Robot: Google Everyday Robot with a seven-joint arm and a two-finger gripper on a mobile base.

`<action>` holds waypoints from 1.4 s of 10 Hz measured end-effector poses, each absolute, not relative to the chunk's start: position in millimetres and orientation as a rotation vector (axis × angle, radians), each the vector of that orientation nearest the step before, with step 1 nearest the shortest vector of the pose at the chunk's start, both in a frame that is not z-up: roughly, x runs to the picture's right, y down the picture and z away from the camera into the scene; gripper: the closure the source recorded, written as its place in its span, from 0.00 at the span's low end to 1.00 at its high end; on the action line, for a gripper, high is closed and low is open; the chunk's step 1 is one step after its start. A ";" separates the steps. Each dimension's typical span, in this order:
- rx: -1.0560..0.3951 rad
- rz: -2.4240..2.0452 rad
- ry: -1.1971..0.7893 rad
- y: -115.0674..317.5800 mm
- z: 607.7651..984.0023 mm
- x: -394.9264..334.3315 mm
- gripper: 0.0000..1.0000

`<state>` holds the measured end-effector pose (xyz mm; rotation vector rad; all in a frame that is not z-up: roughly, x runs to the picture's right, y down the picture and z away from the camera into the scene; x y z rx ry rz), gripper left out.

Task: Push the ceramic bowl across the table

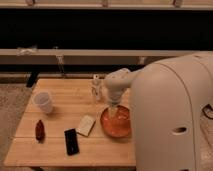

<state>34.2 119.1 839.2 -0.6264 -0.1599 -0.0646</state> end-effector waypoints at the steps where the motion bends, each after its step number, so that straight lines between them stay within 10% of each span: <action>1: -0.628 -0.048 -0.158 125.6 838.2 42.2 0.33; 14: -0.702 0.012 -0.139 165.4 863.2 60.0 0.33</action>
